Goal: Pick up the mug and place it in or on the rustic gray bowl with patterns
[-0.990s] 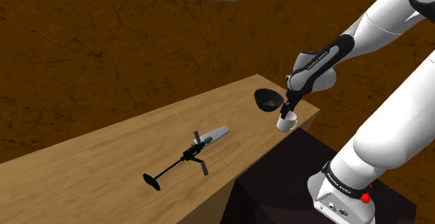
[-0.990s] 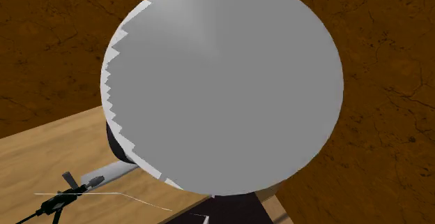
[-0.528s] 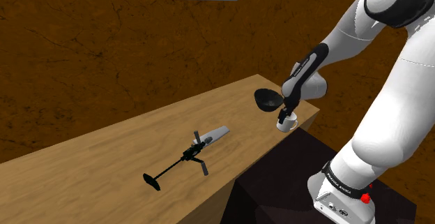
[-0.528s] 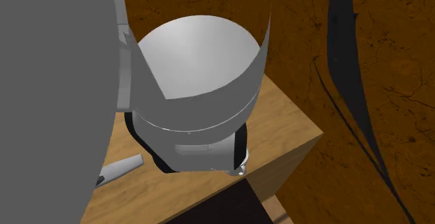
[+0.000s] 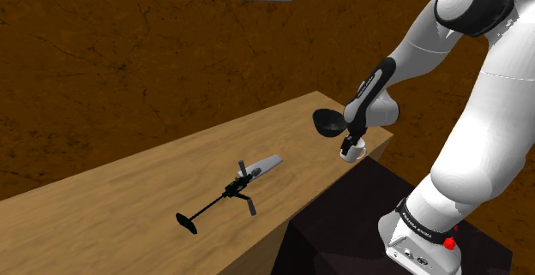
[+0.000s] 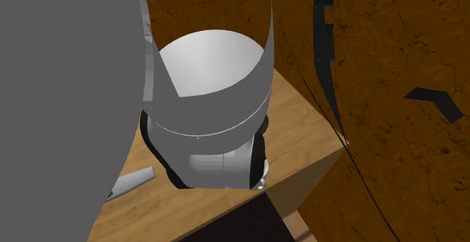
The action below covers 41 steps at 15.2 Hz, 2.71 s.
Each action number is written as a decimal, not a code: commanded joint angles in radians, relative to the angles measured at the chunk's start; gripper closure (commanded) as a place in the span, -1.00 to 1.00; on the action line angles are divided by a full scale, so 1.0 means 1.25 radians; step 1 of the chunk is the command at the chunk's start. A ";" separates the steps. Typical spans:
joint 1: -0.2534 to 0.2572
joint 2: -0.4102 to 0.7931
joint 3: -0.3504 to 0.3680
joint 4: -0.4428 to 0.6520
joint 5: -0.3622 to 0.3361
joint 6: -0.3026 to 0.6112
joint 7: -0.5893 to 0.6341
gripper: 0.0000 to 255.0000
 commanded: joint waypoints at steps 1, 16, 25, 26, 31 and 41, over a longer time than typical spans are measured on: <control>0.000 0.000 0.000 0.000 0.000 0.000 0.000 -1.00; 0.041 -0.062 -0.055 -0.011 -0.055 -0.049 0.036 1.00; 0.070 -0.206 -0.115 -0.019 -0.195 -0.176 0.127 1.00; 0.069 -0.222 -0.116 -0.019 -0.207 -0.191 0.135 1.00; 0.060 -0.297 -0.113 -0.015 -0.249 -0.267 0.161 1.00; 0.045 -0.425 -0.091 0.009 -0.283 -0.416 0.181 1.00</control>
